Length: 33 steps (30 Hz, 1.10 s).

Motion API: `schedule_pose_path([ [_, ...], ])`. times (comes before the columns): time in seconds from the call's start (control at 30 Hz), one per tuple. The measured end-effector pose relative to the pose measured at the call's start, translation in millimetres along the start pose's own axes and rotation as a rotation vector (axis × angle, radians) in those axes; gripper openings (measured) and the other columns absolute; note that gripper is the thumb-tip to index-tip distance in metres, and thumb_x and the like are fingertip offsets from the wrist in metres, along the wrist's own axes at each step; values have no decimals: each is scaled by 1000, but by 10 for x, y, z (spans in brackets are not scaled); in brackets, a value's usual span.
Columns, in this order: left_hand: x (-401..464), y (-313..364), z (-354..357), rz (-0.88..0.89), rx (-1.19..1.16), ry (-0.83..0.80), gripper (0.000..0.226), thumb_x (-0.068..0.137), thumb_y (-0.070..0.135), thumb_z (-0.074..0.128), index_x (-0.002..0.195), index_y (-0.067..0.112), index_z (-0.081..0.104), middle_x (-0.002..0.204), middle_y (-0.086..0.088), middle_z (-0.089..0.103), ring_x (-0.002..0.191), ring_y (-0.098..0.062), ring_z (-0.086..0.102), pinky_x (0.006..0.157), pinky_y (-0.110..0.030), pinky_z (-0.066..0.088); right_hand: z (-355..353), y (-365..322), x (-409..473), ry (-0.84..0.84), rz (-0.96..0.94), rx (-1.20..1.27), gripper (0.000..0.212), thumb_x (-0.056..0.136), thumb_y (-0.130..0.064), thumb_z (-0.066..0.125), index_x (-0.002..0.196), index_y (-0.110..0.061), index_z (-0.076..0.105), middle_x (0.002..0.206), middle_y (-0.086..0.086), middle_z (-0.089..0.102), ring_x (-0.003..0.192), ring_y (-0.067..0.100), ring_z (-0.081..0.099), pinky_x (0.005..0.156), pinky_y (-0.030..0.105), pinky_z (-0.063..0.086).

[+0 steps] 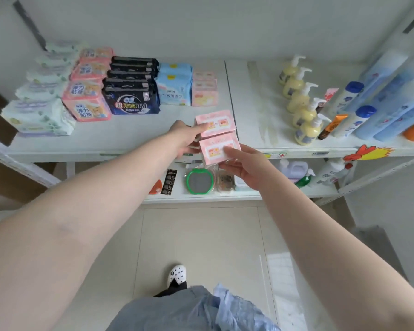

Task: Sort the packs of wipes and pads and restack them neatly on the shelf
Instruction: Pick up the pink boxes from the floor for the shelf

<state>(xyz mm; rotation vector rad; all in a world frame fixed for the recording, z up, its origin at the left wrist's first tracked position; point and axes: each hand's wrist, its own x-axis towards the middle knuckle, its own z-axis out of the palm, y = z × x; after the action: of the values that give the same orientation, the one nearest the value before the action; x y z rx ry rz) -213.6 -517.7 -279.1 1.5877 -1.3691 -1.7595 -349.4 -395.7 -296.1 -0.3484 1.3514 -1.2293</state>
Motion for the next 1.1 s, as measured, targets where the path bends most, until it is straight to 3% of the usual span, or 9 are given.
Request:
schedule_pose_path([
  [0.13, 402, 173, -126, -20, 9, 6, 39, 86, 25, 71, 112, -2, 60, 106, -18, 69, 94, -34, 69, 80, -48, 58, 195, -131, 330, 46, 1, 32, 35, 89, -7, 67, 123, 1, 62, 98, 16, 68, 84, 29, 65, 74, 26, 60],
  [0.37, 1010, 302, 16, -81, 0, 66, 22, 88, 22, 68, 97, 4, 61, 99, -14, 70, 89, -32, 70, 81, -49, 58, 238, -370, 924, 83, 59, 4, 23, 89, -9, 67, 110, 0, 64, 79, 14, 58, 83, 34, 65, 75, 26, 60],
  [0.47, 1275, 327, 68, -91, 21, 142, 23, 88, 24, 67, 101, 5, 65, 90, -8, 68, 86, -29, 68, 84, -43, 57, 233, -433, 1145, 78, 73, 16, 25, 90, -10, 66, 112, 3, 62, 78, 15, 58, 88, 35, 62, 66, 21, 59],
  [0.53, 1383, 331, 100, -91, 73, 176, 29, 90, 29, 65, 107, 5, 65, 87, -6, 64, 78, -26, 61, 76, -35, 54, 220, -437, 1269, 113, 101, -18, 32, 91, -14, 66, 117, 4, 61, 82, 16, 62, 85, 33, 64, 64, 19, 59],
  [0.63, 1497, 314, 117, -59, 169, 206, 39, 91, 38, 60, 113, 6, 64, 102, -7, 64, 86, -25, 58, 72, -28, 42, 182, -403, 1417, 175, 150, -189, 47, 88, -30, 70, 124, -3, 57, 94, 14, 70, 74, 30, 70, 72, 25, 61],
  [0.77, 1443, 187, 15, -179, 86, 183, 40, 90, 45, 60, 107, 9, 60, 99, -6, 59, 81, -24, 56, 79, -36, 50, 139, -441, 1481, 186, 168, -516, 59, 86, -50, 66, 126, -10, 52, 77, 14, 68, 62, 26, 68, 69, 35, 62],
  [0.9, 1347, -16, -39, -207, 1, 3, 56, 87, 42, 65, 134, 16, 51, 125, -6, 62, 110, -26, 61, 72, -31, 52, 147, -528, 1474, 156, 163, -716, 53, 88, -56, 59, 114, -10, 52, 73, 11, 61, 54, 20, 56, 54, 30, 56],
  [0.97, 1343, -65, -4, -156, -43, -36, 52, 88, 30, 67, 136, 18, 50, 124, -9, 64, 109, -28, 64, 73, -31, 54, 163, -569, 1485, 149, 155, -809, 52, 90, -57, 55, 112, -10, 52, 75, 7, 59, 57, 19, 54, 58, 32, 54],
  [1.1, 1334, -69, 46, -99, -71, 21, 54, 88, 19, 67, 138, 17, 47, 125, -11, 60, 102, -27, 65, 74, -33, 57, 137, -624, 1579, 197, 77, -1043, 71, 87, -67, 49, 135, -15, 44, 97, 2, 57, 71, 23, 59, 76, 37, 52],
])
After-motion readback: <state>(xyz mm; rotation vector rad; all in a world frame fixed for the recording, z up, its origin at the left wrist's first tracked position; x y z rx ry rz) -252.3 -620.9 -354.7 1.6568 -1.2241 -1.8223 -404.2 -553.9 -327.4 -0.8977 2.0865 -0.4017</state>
